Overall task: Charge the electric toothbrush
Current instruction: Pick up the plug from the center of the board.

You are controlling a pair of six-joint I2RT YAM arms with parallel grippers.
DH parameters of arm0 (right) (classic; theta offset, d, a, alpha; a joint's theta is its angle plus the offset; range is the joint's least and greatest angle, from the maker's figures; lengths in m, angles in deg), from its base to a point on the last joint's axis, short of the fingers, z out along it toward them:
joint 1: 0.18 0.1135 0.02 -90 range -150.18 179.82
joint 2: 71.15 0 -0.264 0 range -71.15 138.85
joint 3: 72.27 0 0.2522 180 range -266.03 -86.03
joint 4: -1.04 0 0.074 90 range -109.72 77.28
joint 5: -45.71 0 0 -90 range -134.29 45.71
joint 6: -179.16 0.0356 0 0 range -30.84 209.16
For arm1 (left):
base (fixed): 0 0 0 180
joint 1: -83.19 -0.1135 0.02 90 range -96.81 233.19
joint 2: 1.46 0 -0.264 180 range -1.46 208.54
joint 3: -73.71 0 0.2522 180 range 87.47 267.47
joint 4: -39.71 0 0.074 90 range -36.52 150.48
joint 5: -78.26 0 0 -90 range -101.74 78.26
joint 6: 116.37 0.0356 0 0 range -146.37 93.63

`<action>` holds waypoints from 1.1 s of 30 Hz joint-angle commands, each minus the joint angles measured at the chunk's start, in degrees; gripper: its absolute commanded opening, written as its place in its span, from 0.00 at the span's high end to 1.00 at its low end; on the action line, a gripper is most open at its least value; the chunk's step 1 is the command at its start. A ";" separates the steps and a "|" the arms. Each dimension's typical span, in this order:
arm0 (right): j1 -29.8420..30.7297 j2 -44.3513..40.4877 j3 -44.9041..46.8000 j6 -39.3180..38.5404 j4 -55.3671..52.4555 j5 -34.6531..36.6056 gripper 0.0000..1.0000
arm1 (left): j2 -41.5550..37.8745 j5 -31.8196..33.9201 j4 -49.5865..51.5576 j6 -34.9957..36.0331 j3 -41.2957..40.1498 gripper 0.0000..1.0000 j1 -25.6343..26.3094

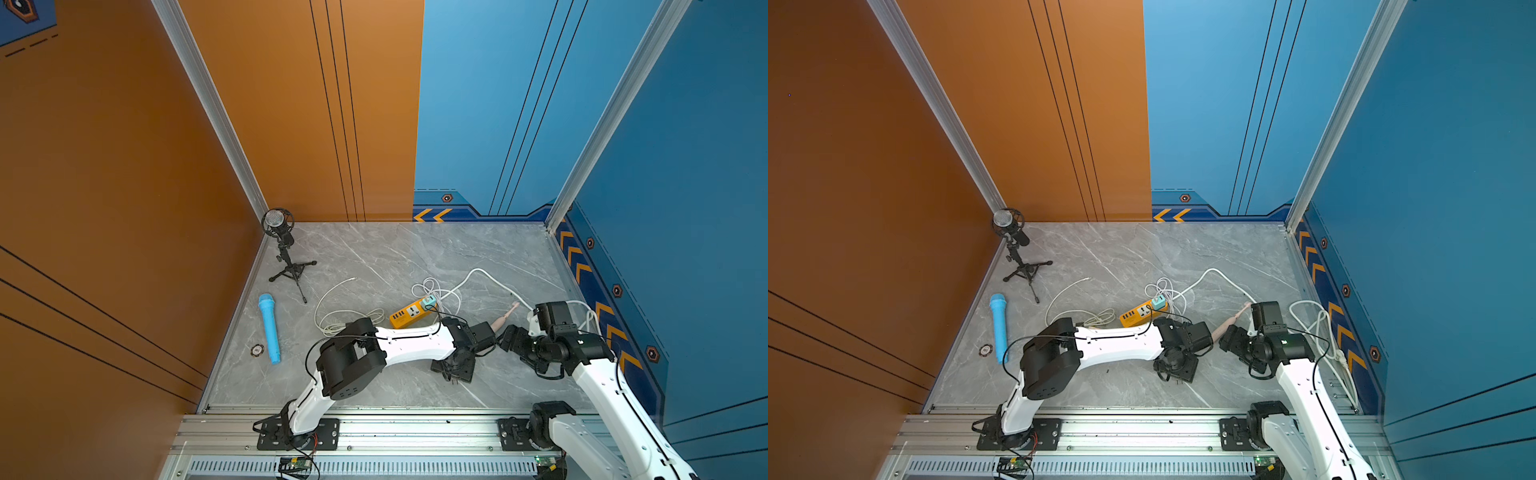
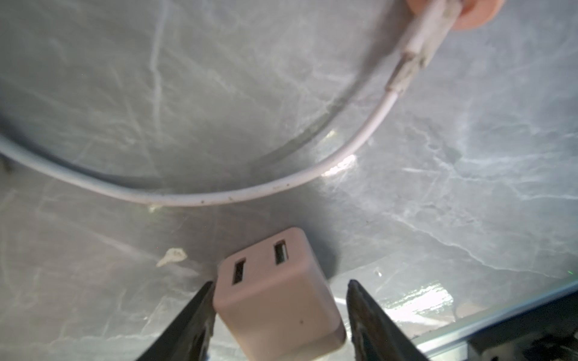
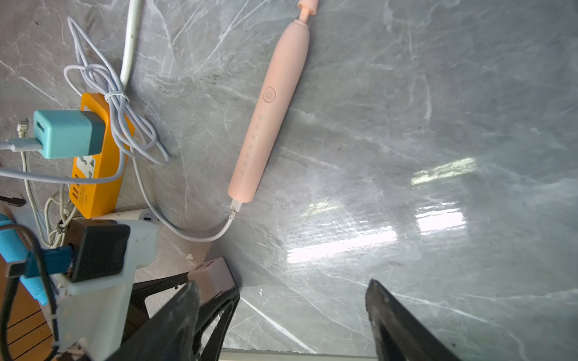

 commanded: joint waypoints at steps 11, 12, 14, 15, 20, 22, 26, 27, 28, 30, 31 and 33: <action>0.04 -0.19 -0.73 -0.95 0.78 -3.87 0.16 | -3.54 3.81 0.93 7.08 1.45 0.73 1.67; 0.04 -0.53 -0.98 -0.90 0.37 -4.63 0.16 | -5.17 4.53 0.91 9.15 0.88 0.74 1.78; 0.17 -0.85 -1.65 -0.88 -0.58 -7.79 0.17 | -9.55 7.88 0.86 14.18 -1.48 0.78 1.78; 0.29 -1.00 -1.94 -0.78 -0.70 -9.35 0.17 | -11.57 9.80 0.76 16.74 -2.61 0.79 1.74; 1.70 -1.48 -3.07 1.36 2.19 -20.76 0.17 | -17.26 14.45 0.24 34.52 -5.17 0.85 0.64; 3.21 -1.43 -3.04 3.96 5.98 -25.28 0.17 | -17.78 14.10 -0.71 39.59 -5.69 0.91 0.04; 5.28 0.41 -5.57 3.66 6.49 -25.28 0.18 | -22.23 7.35 -7.41 44.57 -10.20 0.94 -3.67; 5.35 0.73 -6.21 3.44 6.66 -25.52 0.19 | -23.59 5.05 -9.22 45.38 -11.55 0.94 -4.70; 5.58 1.15 -6.65 3.61 7.26 -25.98 0.19 | -24.92 3.32 -11.25 46.40 -13.06 0.94 -5.54; 6.61 2.11 -6.89 4.57 9.64 -26.87 0.19 | -26.69 2.02 -13.69 48.61 -15.02 0.94 -6.61; 7.62 2.86 -6.86 5.28 11.33 -27.52 0.19 | -27.54 1.35 -14.64 49.44 -15.93 0.94 -7.25; 9.83 4.46 -7.00 6.25 14.18 -27.37 0.20 | -29.37 -0.94 -17.69 50.36 -18.45 0.95 -8.88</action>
